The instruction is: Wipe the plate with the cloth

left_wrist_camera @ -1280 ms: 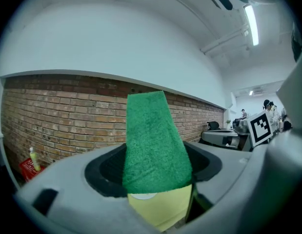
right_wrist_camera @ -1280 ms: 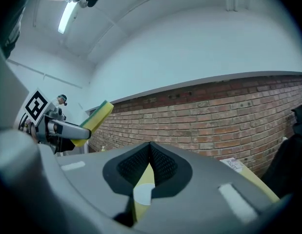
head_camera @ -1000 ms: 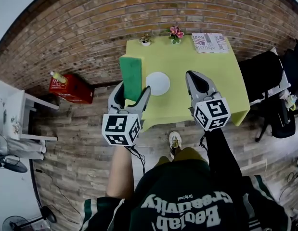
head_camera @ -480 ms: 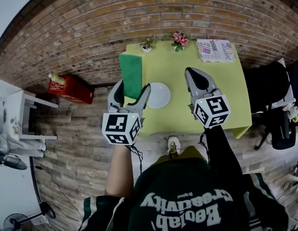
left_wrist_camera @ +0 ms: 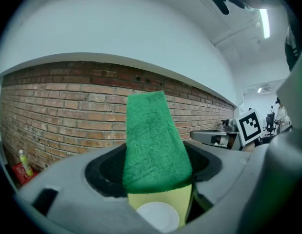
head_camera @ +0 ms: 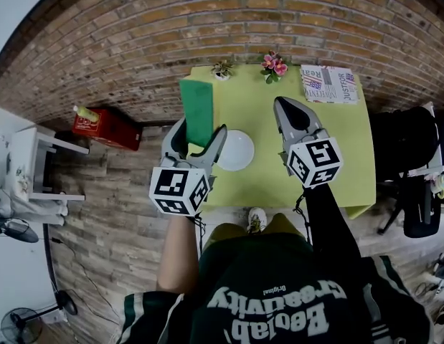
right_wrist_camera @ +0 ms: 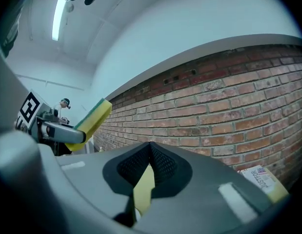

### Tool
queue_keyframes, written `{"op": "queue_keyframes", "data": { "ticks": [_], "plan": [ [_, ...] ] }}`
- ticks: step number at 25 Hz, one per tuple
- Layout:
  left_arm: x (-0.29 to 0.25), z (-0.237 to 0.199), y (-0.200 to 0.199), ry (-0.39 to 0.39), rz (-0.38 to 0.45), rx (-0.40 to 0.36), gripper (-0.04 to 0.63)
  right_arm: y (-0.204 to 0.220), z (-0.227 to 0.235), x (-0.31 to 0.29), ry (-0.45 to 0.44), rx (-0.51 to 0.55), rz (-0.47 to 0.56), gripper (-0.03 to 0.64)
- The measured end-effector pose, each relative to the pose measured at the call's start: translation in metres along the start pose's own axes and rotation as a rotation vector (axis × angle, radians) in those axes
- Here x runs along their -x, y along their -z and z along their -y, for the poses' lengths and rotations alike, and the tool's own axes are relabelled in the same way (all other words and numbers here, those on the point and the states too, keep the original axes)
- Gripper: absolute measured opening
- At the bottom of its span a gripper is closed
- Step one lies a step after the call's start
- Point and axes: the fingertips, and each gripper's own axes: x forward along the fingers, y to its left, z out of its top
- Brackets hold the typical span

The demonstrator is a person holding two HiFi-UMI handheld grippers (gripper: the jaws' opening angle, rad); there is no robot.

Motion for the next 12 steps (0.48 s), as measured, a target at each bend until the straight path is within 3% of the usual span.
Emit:
{"op": "queue_keyframes", "data": {
  "ticks": [12],
  "plan": [
    [-0.004, -0.010, 0.017, -0.028, -0.085, -0.028, 0.347, 0.008, 0.005, -0.024, -0.008, -0.049, 0.001, 0.014]
  ]
}}
